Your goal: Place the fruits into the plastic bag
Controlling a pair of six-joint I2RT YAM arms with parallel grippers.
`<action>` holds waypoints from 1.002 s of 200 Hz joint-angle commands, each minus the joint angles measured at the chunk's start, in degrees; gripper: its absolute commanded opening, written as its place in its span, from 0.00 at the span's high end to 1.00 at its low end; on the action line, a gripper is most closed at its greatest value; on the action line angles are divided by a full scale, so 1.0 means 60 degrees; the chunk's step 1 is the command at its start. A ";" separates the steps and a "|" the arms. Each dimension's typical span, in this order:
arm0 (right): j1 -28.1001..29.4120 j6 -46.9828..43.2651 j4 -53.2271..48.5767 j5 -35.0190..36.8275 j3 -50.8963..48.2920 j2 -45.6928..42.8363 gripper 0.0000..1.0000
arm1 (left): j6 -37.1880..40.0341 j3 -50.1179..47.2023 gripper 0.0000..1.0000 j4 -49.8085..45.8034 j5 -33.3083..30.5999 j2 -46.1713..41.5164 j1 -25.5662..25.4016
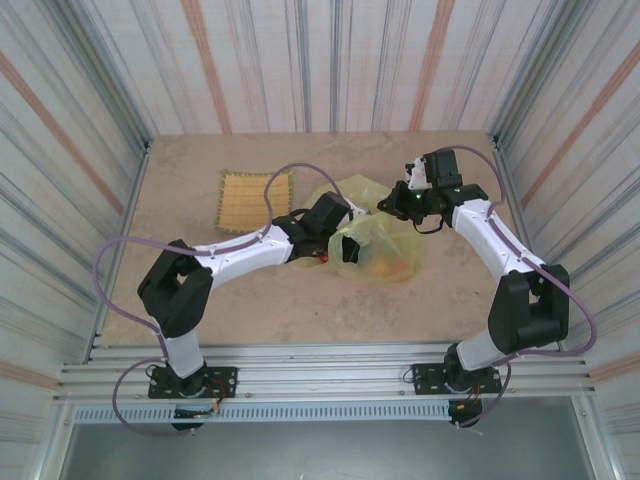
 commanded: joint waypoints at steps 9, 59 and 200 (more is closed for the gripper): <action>-0.0061 -0.0099 -0.0136 0.0066 0.0000 -0.0149 1.00 | 0.0309 -0.0063 0.21 -0.0053 -0.0321 -0.0683 -0.0019; -0.0068 -0.0099 -0.0136 0.0069 -0.0015 -0.0165 1.00 | 0.0396 -0.0265 0.20 -0.0118 -0.0397 -0.1306 0.0166; -0.0061 -0.0095 -0.0121 0.0101 -0.0078 -0.0153 1.00 | 0.0461 -0.2346 0.21 0.0112 -0.0565 -0.4364 0.2249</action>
